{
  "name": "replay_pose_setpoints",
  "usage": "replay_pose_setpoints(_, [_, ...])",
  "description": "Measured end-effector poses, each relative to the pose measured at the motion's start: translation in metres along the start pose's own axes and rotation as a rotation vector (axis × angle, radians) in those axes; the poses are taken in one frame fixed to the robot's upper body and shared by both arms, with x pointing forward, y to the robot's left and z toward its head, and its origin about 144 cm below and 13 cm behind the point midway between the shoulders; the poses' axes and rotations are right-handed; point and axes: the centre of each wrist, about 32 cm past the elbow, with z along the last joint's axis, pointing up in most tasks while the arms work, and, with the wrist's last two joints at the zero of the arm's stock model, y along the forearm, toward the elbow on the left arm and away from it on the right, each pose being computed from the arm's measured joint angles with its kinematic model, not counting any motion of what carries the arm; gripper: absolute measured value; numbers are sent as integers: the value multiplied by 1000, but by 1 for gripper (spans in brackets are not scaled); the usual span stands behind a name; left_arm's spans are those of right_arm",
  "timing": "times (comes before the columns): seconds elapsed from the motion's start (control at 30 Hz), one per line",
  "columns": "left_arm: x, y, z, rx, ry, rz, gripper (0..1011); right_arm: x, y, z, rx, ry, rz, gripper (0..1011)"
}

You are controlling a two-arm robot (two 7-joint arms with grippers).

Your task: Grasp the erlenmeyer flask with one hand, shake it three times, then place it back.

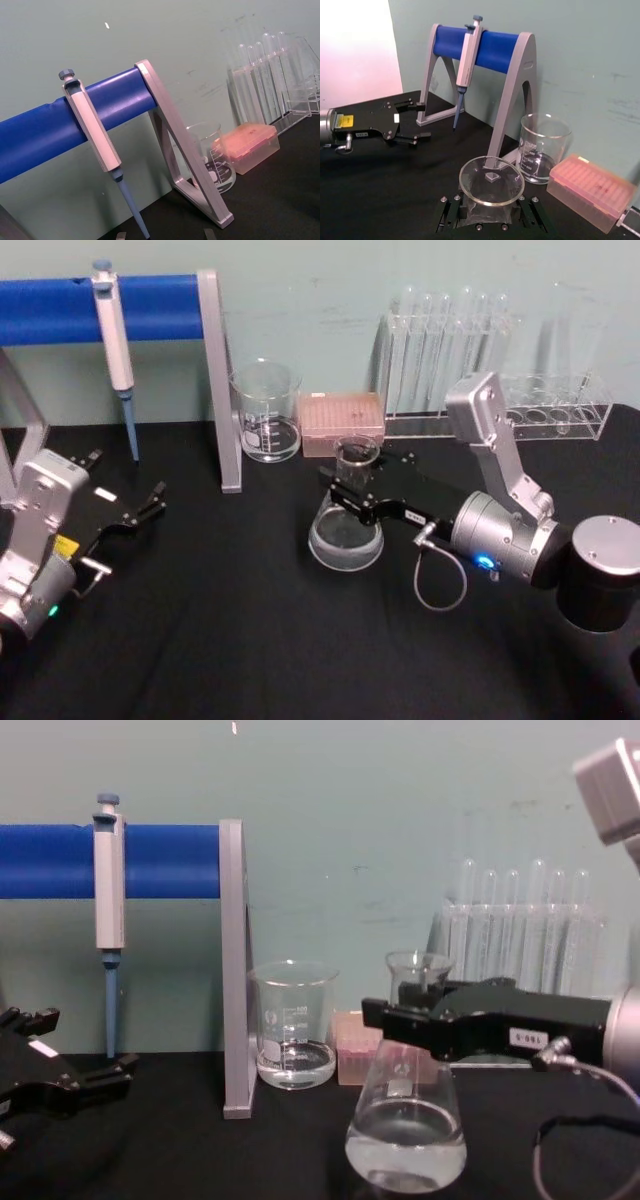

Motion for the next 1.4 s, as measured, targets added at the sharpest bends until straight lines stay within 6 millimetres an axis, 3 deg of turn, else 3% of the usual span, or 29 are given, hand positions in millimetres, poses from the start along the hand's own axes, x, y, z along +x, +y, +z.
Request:
replay_pose_setpoints(0.7, [0, 0, 0, 0, 0, 0, 1001, -1, 8, -22, -41, 12, 12, 449])
replay_pose_setpoints(1.4, [0, 0, 0, 0, 0, 0, 1001, -2, 10, -28, -64, 25, 14, 449])
